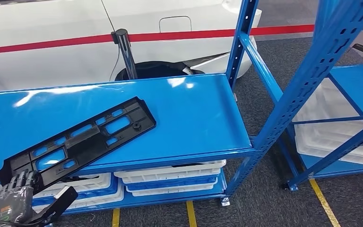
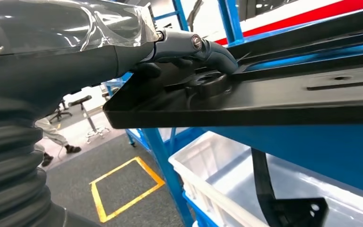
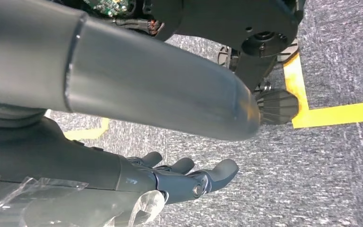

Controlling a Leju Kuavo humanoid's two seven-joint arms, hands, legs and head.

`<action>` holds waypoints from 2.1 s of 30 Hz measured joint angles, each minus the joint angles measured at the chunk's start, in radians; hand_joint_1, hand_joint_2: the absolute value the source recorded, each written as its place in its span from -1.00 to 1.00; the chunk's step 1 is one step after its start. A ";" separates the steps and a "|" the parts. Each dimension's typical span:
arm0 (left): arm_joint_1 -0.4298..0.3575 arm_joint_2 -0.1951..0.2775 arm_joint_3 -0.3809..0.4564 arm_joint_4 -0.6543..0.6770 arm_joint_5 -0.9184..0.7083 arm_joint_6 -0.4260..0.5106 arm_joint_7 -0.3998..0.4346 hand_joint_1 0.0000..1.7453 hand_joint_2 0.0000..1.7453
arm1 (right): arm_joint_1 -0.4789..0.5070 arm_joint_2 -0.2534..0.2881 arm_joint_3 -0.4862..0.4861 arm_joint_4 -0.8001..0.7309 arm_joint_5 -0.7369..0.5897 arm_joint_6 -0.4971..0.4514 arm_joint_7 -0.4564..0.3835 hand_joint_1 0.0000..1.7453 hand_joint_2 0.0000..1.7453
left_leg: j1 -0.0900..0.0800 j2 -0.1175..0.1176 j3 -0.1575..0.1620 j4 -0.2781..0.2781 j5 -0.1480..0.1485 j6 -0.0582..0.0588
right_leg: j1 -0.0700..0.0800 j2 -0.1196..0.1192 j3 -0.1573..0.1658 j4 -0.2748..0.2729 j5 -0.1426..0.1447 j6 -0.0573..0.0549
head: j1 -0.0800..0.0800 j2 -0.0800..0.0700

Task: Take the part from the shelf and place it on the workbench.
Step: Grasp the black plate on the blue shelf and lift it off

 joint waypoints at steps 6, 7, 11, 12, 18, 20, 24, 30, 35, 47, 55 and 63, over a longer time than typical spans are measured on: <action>-0.006 0.000 0.005 0.043 0.006 0.056 0.000 -1.00 1.00 | 0.003 -0.002 0.002 0.000 0.002 0.000 0.000 -1.00 -1.00 | -0.001 0.002 0.000 -0.003 0.003 0.022 | -0.003 0.000 -0.143 0.305 -0.140 0.010 | 0.002 0.000; -0.009 0.000 0.005 0.051 0.011 0.068 0.000 -1.00 1.00 | 0.003 -0.002 0.003 0.000 0.002 0.000 0.000 -1.00 -1.00 | -0.001 0.002 0.001 -0.003 0.003 0.022 | -0.003 0.000 -0.139 0.293 -0.122 0.009 | 0.002 0.000; -0.018 0.002 0.004 0.083 0.042 0.126 0.000 -1.00 1.00 | 0.001 -0.005 0.008 0.000 0.008 0.000 0.000 -1.00 -1.00 | -0.005 -0.001 0.007 0.000 -0.003 0.012 | -0.001 0.000 -0.020 0.038 -0.003 -0.005 | 0.002 0.000; -0.021 0.003 0.004 0.090 0.049 0.137 0.000 -1.00 1.00 | 0.001 -0.006 0.009 0.000 0.008 0.000 0.000 -1.00 -1.00 | -0.006 -0.001 0.007 0.000 -0.005 0.007 | 0.001 0.000 -0.008 0.009 0.005 -0.008 | 0.002 0.000; -0.039 0.018 0.001 0.134 0.083 0.198 -0.012 -1.00 1.00 | -0.001 -0.006 0.014 0.000 0.011 0.000 -0.002 -1.00 -1.00 | 0.003 -0.001 -0.044 0.122 -0.078 -0.028 | -0.003 -0.001 -0.009 -0.001 0.014 -0.032 | -0.002 0.000; -0.045 0.021 -0.004 0.149 0.092 0.218 -0.019 -1.00 1.00 | 0.000 -0.006 0.017 0.000 0.011 0.000 -0.001 -1.00 -1.00 | 0.005 -0.001 -0.108 0.258 -0.139 -0.037 | -0.003 -0.001 -0.011 -0.001 0.014 -0.035 | -0.003 0.000; -0.046 0.021 -0.007 0.156 0.096 0.225 -0.021 -1.00 1.00 | 0.000 -0.006 0.019 0.000 0.011 0.000 -0.001 -1.00 -1.00 | 0.005 -0.001 -0.137 0.319 -0.159 -0.040 | -0.002 -0.001 -0.011 -0.001 0.013 -0.035 | -0.003 0.000; -0.078 0.027 -0.026 0.188 0.093 0.255 -0.041 1.00 1.00 | -0.003 -0.001 0.027 0.000 0.012 0.001 0.001 -1.00 -1.00 | -0.007 -0.002 0.001 -0.002 0.000 -0.016 | 0.003 0.002 -0.002 -0.001 0.007 -0.020 | -0.002 0.000; -0.106 0.032 -0.037 0.189 0.089 0.258 -0.050 1.00 1.00 | -0.004 -0.002 0.027 0.000 0.012 0.001 0.005 -1.00 -1.00 | -0.002 0.000 0.008 -0.017 0.013 0.017 | -0.002 0.001 -0.044 0.105 -0.063 0.002 | 0.000 0.000; -0.127 0.051 -0.057 0.189 0.115 0.253 -0.035 1.00 1.00 | -0.001 -0.001 0.041 0.001 0.008 0.003 0.006 -1.00 -1.00 | -0.007 -0.005 0.017 -0.009 0.002 -0.016 | -0.015 0.005 0.010 0.017 -0.013 -0.013 | -0.001 0.000; -0.124 0.057 -0.071 0.190 0.165 0.251 -0.036 1.00 1.00 | 0.000 -0.001 0.043 0.002 0.008 0.003 0.006 -1.00 -1.00 | -0.003 -0.003 -0.115 0.295 -0.139 -0.031 | -0.005 0.002 0.000 0.015 -0.002 -0.036 | -0.002 0.000; -0.138 0.085 -0.083 0.187 0.223 0.249 -0.063 1.00 1.00 | -0.004 0.002 0.049 0.002 0.005 0.004 0.003 -1.00 -1.00 | -0.031 -0.003 0.032 -0.020 -0.007 0.023 | -0.005 0.001 0.012 0.014 -0.007 -0.018 | -0.006 0.000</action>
